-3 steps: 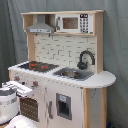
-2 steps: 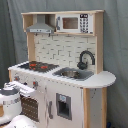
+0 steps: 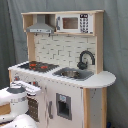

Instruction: Play with the kitchen

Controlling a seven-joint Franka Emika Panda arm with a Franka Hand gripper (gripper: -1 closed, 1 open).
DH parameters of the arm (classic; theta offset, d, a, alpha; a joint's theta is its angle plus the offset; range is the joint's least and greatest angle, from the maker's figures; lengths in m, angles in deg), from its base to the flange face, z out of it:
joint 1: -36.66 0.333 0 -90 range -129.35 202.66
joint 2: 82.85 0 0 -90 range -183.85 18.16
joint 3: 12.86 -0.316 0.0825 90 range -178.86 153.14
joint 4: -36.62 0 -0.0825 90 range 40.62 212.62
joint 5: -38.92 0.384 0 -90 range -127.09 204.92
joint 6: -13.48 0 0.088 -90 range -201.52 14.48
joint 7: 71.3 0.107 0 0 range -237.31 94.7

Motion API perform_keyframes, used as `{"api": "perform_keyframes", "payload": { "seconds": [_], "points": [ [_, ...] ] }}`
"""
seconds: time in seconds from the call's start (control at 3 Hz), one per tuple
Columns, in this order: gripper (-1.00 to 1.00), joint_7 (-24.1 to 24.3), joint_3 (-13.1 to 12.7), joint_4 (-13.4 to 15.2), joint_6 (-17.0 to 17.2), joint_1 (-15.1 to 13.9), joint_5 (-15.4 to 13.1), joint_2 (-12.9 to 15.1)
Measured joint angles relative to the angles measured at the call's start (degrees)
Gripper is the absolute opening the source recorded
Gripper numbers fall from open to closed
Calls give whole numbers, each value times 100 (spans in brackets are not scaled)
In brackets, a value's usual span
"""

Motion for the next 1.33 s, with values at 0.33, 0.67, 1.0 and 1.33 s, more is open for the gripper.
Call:
{"api": "perform_keyframes", "payload": {
  "seconds": [0.33, 0.67, 1.0, 1.33],
  "points": [
    [100, -79, -50, -55, -455, -339, 0, -1],
    [100, -213, -146, -301, -839, -680, 0, -7],
    [100, -232, -272, -728, -874, -1065, 17, -7],
    [100, -138, -443, -1113, -874, -1459, 47, -7]
  ]
}}
